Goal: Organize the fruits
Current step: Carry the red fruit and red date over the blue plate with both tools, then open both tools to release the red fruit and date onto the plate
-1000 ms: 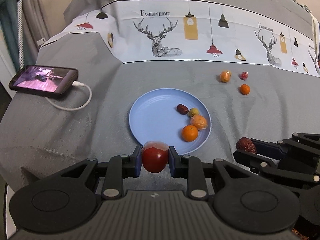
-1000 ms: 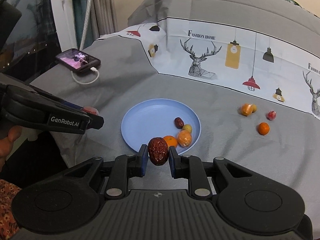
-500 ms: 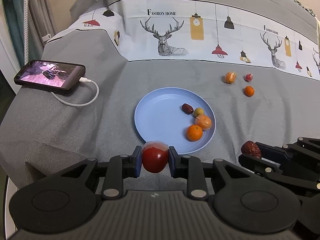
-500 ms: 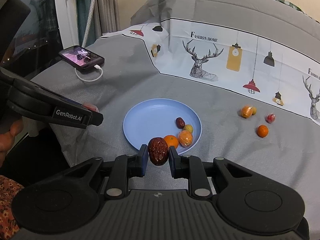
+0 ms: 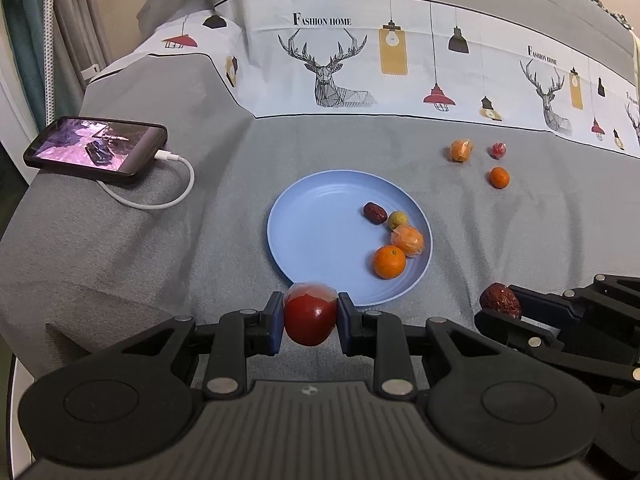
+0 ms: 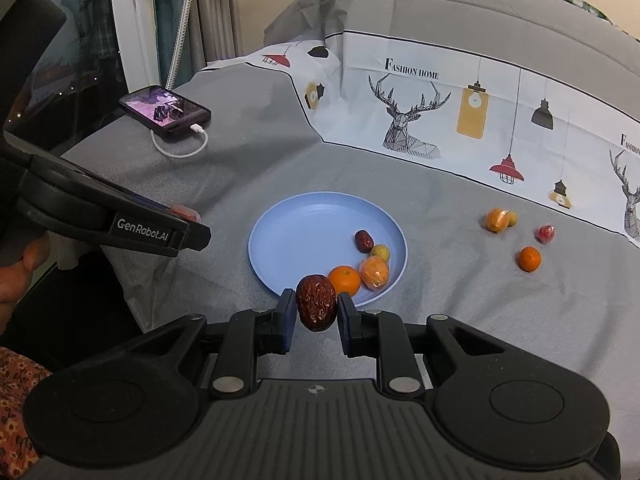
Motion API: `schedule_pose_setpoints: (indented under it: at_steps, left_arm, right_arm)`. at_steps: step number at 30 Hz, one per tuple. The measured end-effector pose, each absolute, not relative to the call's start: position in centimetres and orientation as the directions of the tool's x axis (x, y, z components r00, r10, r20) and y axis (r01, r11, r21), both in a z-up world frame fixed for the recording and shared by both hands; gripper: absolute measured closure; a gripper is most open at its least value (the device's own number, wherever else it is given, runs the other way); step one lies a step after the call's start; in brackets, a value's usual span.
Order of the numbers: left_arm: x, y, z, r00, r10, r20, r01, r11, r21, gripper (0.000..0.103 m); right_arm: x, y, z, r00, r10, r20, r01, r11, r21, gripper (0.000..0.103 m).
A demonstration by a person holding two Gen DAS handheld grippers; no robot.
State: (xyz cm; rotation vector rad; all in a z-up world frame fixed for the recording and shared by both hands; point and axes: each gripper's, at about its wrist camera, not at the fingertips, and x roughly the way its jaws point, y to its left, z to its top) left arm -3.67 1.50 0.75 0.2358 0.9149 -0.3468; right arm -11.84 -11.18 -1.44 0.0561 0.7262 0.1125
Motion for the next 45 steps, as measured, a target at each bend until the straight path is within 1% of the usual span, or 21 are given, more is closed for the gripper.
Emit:
schedule_pose_setpoints:
  at_steps: [20,31,45]
  left_arm:
    - [-2.1,1.0,-0.6,0.530,-0.182,-0.829,0.388,0.921,0.046,0.073]
    - [2.0,-0.6,-1.1,0.543,-0.176,-0.821,0.390,0.919,0.061,0.073]
    - [7.9,-2.7,-4.8,0.494,-0.144,-0.858,0.406,0.910,0.081,0.073]
  right_arm:
    - [-10.3,-11.4,-2.7,0.711,0.127,-0.692,-0.069,0.991,0.110,0.080]
    - [-6.0,-11.8,-4.0,0.705,0.113,-0.700,-0.049,0.993,0.111,0.080]
    - [-0.3,-12.5,-7.1,0.654,0.121,-0.747,-0.036,0.991,0.130,0.080]
